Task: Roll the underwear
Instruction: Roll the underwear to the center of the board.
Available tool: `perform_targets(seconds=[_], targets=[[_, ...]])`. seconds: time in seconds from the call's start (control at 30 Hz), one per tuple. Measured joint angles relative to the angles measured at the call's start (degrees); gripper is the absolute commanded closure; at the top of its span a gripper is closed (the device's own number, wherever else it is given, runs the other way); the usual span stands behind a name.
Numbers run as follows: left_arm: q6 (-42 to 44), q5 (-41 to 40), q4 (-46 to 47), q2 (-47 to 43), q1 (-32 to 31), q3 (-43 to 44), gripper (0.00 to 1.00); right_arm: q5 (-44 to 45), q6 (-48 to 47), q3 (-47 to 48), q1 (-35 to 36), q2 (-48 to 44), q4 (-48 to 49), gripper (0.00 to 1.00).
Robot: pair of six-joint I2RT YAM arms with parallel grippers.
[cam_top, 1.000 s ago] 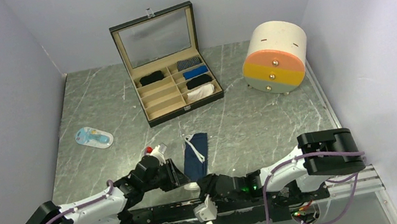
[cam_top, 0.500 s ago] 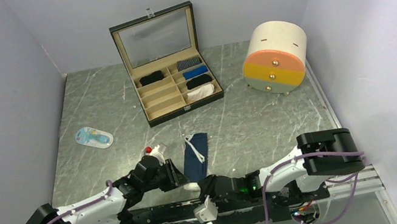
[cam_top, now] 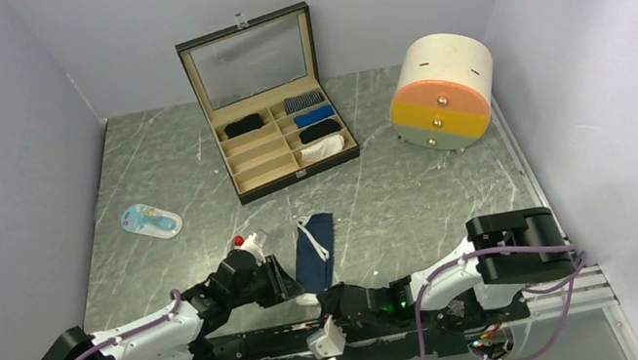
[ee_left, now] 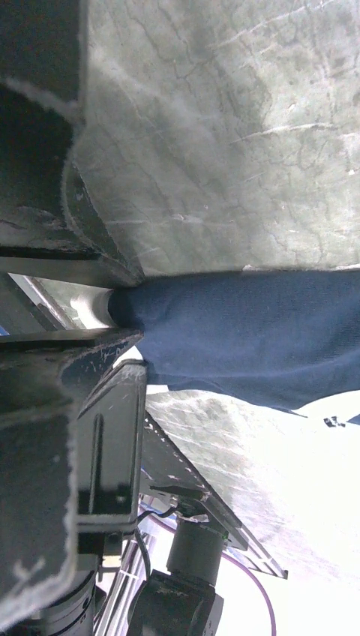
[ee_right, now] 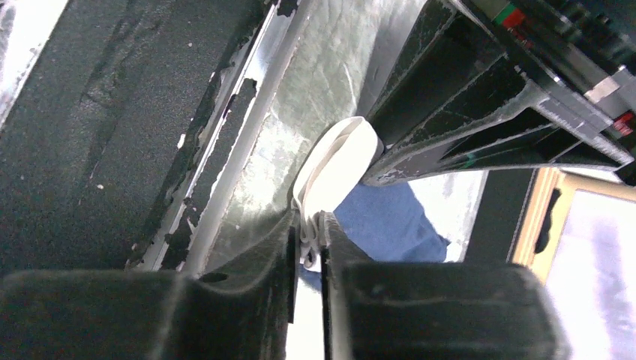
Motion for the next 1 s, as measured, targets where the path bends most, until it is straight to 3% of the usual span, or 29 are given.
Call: perform_targets(seconds=[0.07,0.17,0.37,0.67,1.0], targets=[[0.0,0.0,-0.1,0.0,0.0,0.0,0.63,1.0,0.3,0.0,0.0,1.0,1.1,1.0],[-0.1,-0.1,-0.5,-1.1,0.0,0.0,0.48,1.6,1.6,0.0,0.0,1.3,2.5,1.0],[-0.3,-1.5,-2.3,-5.0,-0.1,-0.1,0.3,-0.2,5.5,-0.4,-0.7,0.9,4.9,1.0],[-0.5,-7.1,-11.2,-13.1,-0.1,0.5,0.23,-15.4,22.8,-0.6,-9.5,-3.1,6.1,1.0],[0.4,-12.0,-20.5,-18.5,-0.1,2.4,0.16,-21.4,48.1,-5.6,-13.0,-2.1,16.4,1.0]])
